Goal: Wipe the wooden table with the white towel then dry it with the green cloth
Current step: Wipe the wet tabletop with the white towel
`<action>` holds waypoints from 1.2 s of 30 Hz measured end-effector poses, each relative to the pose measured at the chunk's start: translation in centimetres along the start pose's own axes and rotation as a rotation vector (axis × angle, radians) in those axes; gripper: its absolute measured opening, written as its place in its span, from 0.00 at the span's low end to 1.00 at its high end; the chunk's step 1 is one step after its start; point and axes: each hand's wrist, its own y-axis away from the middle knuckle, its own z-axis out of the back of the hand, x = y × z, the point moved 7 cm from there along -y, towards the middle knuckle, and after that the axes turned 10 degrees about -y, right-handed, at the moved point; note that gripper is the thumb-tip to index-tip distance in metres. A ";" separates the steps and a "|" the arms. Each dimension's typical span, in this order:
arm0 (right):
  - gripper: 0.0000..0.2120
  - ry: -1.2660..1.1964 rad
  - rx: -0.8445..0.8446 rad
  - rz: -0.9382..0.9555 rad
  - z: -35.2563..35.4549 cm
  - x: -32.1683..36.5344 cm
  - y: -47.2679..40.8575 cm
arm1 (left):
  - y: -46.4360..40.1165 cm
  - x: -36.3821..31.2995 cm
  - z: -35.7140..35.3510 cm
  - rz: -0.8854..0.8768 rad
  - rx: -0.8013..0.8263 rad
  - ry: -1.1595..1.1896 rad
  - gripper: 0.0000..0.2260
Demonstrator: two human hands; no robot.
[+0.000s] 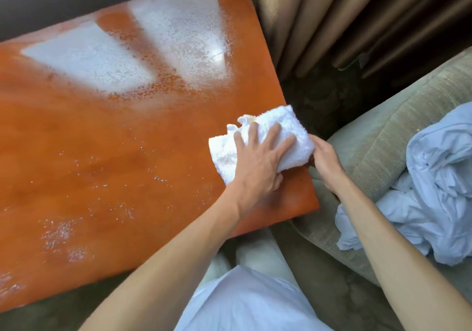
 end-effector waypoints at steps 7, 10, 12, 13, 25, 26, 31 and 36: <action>0.18 0.178 -0.005 0.045 -1.2 0.2 2.2 | 10.0 -2.7 -3.7 -0.286 0.044 -0.056 0.42; 0.23 0.375 -0.030 0.138 -2.6 -0.3 2.8 | 12.9 -0.5 -4.9 -0.276 0.014 -0.074 0.45; 0.26 0.541 -0.081 0.302 -3.9 -0.1 3.5 | 13.6 2.2 -5.0 -0.165 -0.024 -0.044 0.46; 0.26 0.644 -0.122 0.401 -4.7 0.4 3.9 | 13.5 3.9 -4.8 -0.077 -0.051 -0.012 0.46; 0.26 1.148 0.121 0.785 -21.3 3.7 3.2 | 9.2 25.9 -2.6 0.986 -0.090 0.289 0.34; 0.26 1.163 0.121 0.781 -22.0 3.4 3.1 | 9.0 26.1 -2.6 1.016 -0.074 0.288 0.34; 0.25 1.227 0.055 0.808 -22.4 2.6 2.8 | 10.6 23.0 -3.1 0.974 -0.109 0.241 0.36; 0.25 1.256 0.030 0.829 -22.3 2.5 2.6 | 14.0 15.9 -3.9 0.933 -0.023 0.256 0.41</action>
